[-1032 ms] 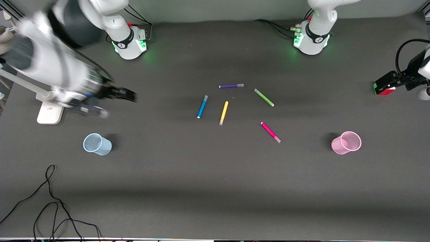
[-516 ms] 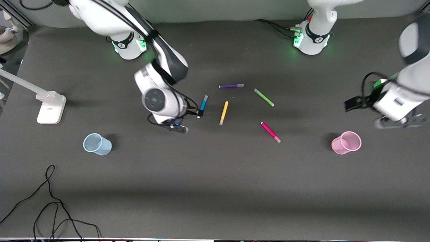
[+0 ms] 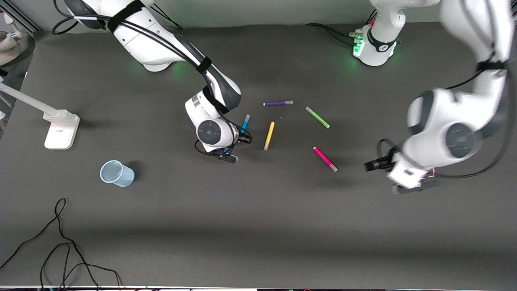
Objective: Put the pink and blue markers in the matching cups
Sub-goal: 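Grasp the blue marker with the right gripper while the left gripper reaches the pink marker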
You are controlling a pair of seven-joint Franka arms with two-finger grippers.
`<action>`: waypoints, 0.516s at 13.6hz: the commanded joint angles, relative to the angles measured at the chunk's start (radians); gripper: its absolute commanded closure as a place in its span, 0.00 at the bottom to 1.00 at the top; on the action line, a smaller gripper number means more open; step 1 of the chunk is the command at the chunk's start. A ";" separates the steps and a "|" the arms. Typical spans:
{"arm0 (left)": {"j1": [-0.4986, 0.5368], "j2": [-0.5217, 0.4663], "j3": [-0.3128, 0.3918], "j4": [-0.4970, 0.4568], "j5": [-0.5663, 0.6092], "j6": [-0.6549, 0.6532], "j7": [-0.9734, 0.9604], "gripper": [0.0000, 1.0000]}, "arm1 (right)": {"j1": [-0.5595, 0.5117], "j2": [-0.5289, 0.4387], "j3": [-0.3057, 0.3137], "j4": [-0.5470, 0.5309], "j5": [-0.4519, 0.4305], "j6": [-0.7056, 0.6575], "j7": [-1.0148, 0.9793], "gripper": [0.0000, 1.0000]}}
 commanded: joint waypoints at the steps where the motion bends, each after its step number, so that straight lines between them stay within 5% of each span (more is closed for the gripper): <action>1: -0.099 0.037 0.012 -0.101 0.004 0.164 -0.193 0.00 | 0.014 0.028 -0.002 -0.007 0.005 0.051 0.034 0.43; 5: -0.210 0.060 0.012 -0.179 0.007 0.246 -0.411 0.03 | 0.013 0.028 -0.007 -0.024 0.002 0.063 0.031 0.68; 7: -0.236 0.077 0.011 -0.187 -0.005 0.257 -0.476 0.06 | 0.010 0.028 -0.010 -0.024 0.001 0.063 0.024 0.99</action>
